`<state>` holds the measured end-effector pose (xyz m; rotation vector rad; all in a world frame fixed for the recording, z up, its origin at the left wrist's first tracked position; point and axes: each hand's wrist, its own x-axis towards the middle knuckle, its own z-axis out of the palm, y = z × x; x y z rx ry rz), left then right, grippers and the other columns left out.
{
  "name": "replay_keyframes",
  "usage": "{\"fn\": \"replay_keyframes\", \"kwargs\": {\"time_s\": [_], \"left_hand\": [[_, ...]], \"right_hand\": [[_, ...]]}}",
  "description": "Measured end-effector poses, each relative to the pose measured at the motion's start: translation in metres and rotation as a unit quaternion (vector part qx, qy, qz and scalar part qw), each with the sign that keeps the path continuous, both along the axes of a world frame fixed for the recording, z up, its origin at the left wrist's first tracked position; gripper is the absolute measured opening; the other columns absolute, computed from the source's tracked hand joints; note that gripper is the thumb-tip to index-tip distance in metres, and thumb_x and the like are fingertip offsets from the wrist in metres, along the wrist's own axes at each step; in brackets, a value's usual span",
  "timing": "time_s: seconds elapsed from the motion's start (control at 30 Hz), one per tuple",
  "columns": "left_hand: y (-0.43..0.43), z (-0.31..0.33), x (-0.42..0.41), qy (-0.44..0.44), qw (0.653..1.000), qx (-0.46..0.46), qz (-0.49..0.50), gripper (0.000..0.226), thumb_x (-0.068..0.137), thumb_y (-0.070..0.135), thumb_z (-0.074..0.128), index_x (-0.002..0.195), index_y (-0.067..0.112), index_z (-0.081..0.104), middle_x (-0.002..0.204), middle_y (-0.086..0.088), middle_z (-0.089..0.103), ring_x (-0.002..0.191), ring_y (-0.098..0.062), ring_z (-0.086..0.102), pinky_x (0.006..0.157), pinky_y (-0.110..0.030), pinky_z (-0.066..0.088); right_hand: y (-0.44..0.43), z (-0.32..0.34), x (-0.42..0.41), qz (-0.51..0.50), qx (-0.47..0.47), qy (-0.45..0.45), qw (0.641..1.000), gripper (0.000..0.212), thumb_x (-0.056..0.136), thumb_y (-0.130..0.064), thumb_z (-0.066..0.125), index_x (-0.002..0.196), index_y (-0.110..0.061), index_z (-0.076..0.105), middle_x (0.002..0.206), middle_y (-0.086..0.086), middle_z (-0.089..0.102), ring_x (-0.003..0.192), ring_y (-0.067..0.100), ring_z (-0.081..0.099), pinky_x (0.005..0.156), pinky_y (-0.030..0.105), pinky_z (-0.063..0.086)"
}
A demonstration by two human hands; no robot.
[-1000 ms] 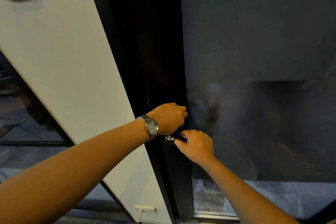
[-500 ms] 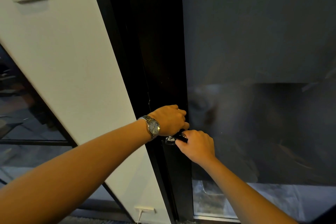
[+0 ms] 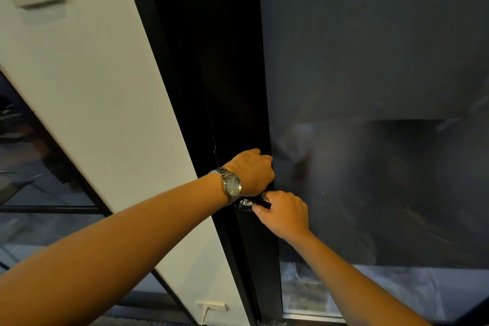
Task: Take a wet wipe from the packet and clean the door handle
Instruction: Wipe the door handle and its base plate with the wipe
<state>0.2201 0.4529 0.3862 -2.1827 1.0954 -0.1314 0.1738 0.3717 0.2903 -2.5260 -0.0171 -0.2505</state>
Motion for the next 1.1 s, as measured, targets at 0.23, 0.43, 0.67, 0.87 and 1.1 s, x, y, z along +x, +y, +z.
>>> {"fn": "replay_keyframes", "kwargs": {"time_s": [0.23, 0.43, 0.67, 0.87, 1.1], "left_hand": [[-0.009, -0.007, -0.004, 0.015, 0.999, 0.025, 0.038, 0.025, 0.094, 0.022, 0.042, 0.102, 0.011, 0.064, 0.109, -0.006, 0.063, 0.1, -0.021, 0.058, 0.083, -0.027, 0.04], [-0.006, 0.008, -0.005, 0.003, 0.998, -0.038, 0.042, 0.023, 0.093, 0.018, 0.044, 0.102, 0.009, 0.063, 0.109, -0.009, 0.06, 0.095, -0.025, 0.059, 0.071, -0.027, 0.041], [0.021, 0.004, 0.007, 0.085, 0.988, -0.131, 0.011, 0.028, 0.088, 0.02, 0.052, 0.114, 0.016, 0.062, 0.111, -0.008, 0.059, 0.101, -0.024, 0.054, 0.081, -0.033, 0.052], [0.048, -0.018, 0.0, 0.01, 0.943, -0.332, -0.002, 0.033, 0.081, 0.004, 0.061, 0.112, 0.014, 0.063, 0.111, -0.002, 0.066, 0.109, -0.023, 0.054, 0.079, -0.033, 0.056], [0.042, -0.045, -0.016, -0.041, 0.782, -0.609, 0.126, 0.025, 0.082, 0.0, 0.062, 0.106, 0.002, 0.064, 0.106, -0.015, 0.065, 0.087, -0.029, 0.065, 0.07, -0.022, 0.048]], "right_hand": [[0.0, -0.002, -0.001, -0.009, -0.001, -0.003, 1.0, 0.043, 0.084, -0.048, 0.056, 0.055, -0.022, 0.039, 0.054, -0.009, 0.043, 0.055, 0.013, 0.048, 0.044, 0.02, 0.027], [0.0, 0.0, -0.001, 0.004, -0.002, -0.006, 1.0, 0.042, 0.085, -0.046, 0.054, 0.053, -0.026, 0.036, 0.052, -0.01, 0.04, 0.055, 0.012, 0.044, 0.044, 0.021, 0.025], [0.0, -0.003, 0.001, 0.005, -0.005, -0.003, 1.0, 0.042, 0.084, -0.044, 0.052, 0.052, -0.024, 0.034, 0.052, -0.007, 0.04, 0.058, 0.016, 0.047, 0.044, 0.023, 0.026], [0.0, -0.001, -0.001, 0.008, 0.001, 0.003, 1.0, 0.04, 0.084, -0.043, 0.051, 0.053, -0.023, 0.035, 0.052, -0.007, 0.041, 0.055, 0.015, 0.045, 0.044, 0.023, 0.026], [0.0, 0.0, -0.001, 0.008, 0.01, -0.005, 1.0, 0.042, 0.084, -0.043, 0.053, 0.051, -0.025, 0.035, 0.05, -0.008, 0.04, 0.05, 0.009, 0.041, 0.043, 0.021, 0.025]]}}
